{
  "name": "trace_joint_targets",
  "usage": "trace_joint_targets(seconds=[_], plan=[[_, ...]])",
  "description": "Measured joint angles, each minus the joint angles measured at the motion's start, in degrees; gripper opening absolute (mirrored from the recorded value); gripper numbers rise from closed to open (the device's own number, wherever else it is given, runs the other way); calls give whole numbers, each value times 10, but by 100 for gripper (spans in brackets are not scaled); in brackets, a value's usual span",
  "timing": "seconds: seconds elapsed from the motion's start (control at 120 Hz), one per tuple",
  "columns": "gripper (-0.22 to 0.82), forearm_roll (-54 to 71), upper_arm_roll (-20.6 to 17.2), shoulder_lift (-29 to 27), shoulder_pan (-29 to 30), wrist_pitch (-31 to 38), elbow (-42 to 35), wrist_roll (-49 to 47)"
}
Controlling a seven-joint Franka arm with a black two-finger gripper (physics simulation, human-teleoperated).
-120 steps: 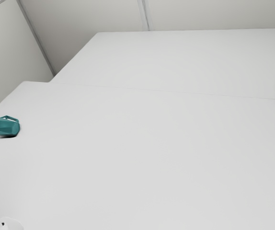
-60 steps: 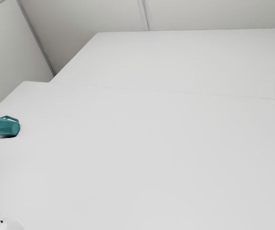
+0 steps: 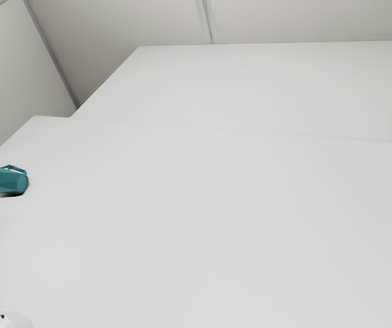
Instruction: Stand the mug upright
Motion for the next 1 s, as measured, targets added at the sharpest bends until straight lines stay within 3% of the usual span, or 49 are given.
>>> trace_joint_targets(seconds=[0.367,0.65,1.0], plan=[[58,25,-6,18,-25,63,0,12],[58,29,-57,26,-30,99,0,24],[58,21,-65,31,-39,109,-22,33]])
